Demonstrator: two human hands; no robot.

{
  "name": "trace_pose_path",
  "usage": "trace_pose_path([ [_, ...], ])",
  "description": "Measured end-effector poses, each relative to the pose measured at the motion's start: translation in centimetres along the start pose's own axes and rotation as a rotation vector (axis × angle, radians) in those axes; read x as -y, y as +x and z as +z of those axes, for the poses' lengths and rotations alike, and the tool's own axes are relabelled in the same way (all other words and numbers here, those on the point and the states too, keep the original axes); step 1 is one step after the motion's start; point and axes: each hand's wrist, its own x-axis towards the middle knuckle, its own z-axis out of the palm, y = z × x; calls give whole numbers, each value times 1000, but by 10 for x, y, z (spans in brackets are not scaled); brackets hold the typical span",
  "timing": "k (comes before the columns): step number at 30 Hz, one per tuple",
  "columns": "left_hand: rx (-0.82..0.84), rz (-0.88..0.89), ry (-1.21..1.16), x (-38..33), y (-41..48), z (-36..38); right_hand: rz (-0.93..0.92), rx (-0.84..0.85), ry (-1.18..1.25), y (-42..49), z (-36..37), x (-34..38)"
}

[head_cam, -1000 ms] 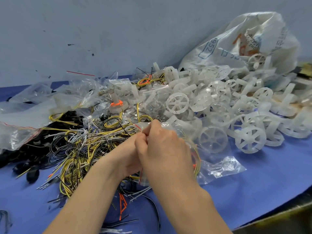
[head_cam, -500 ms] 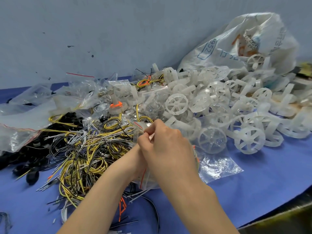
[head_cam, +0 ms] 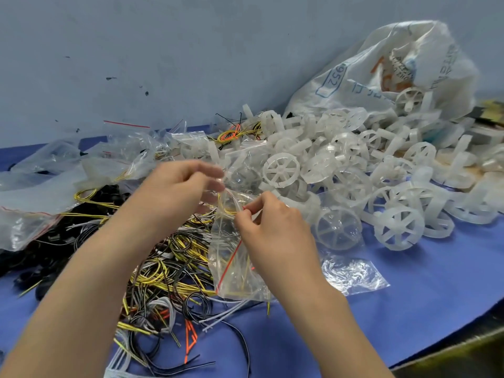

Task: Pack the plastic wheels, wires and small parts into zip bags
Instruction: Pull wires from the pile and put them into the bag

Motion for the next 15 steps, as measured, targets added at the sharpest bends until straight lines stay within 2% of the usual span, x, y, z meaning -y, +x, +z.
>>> trace_pose_path([
  [2,-75,128,104,-13,13,8,4,9,9,2,1,-2],
  [5,20,208,353,-29,48,41,4,47,31,4,3,-5],
  [10,289,143,801,-32,98,95,0,89,-7,3,7,-12],
  [12,320,96,884,-28,108,108,-12,92,-22,4,8,-15],
  [15,271,58,875,-24,116,120,-34,92,-21,5,8,-18],
])
